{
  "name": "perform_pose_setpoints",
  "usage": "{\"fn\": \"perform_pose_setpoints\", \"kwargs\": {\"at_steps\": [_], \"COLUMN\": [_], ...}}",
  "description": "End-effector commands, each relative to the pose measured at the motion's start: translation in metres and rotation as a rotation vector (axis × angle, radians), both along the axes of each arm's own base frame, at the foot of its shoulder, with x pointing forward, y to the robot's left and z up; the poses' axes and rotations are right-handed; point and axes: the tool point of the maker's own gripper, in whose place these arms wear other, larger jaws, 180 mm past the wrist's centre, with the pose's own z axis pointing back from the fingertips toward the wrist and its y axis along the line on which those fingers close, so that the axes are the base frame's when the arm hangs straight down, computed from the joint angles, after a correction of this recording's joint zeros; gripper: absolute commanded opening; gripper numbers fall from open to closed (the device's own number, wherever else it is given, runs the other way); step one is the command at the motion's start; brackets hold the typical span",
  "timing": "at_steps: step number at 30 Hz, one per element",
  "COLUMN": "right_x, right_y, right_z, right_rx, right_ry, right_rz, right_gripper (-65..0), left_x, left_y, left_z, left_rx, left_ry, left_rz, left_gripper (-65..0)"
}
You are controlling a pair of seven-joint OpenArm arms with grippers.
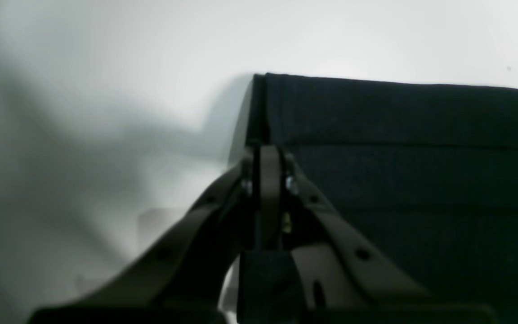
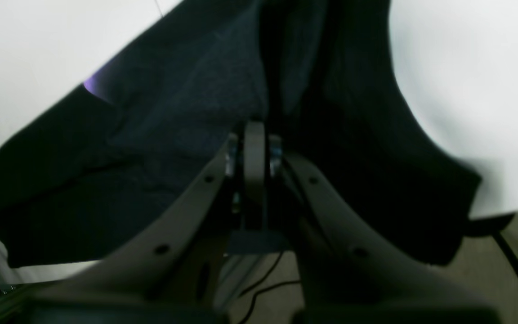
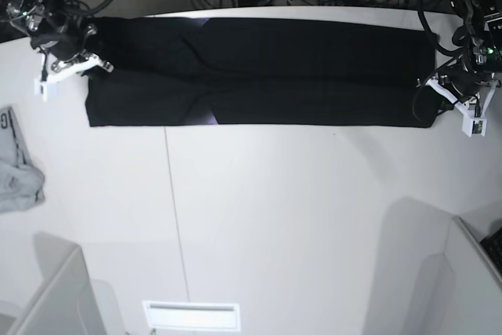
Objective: Fold the T-shirt properly
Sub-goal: 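Release the hem and move both grippers to the folded edge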
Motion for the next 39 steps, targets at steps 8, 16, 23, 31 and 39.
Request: {"fn": "perform_pose_setpoints", "kwargs": {"at_steps": [8, 16, 23, 31, 39], "right_x": [0.001, 0.001, -0.002, 0.0, 0.025], "right_y": [-0.003, -0.004, -0.033, -0.042, 0.014], "right_z": [0.005, 0.005, 0.013, 0.02, 0.011], "right_rx": [-0.011, -0.015, -0.055, -0.072, -0.037], "right_ry": [-0.021, -0.019, -0.032, -0.064, -0.15], "right_rz": [0.004, 0.002, -0.079, -0.085, 0.156], "right_gripper": [-65.0, -65.0, -40.2, -40.7, -65.0], "left_x": [0.006, 0.005, 0.001, 0.0, -0.015], "left_y": [0.006, 0.008, 0.009, 0.031, 0.013], "left_z": [0.011, 0.011, 0.01, 0.057, 0.017], "left_rx": [0.028, 0.032, 0.033, 0.069, -0.095], "left_ry": [-0.03, -0.03, -0.022, -0.176, -0.145], "left_rz": [-0.005, 0.0, 0.002, 0.112, 0.203], "left_gripper": [-65.0, -65.0, -31.4, -22.2, -65.0]}}
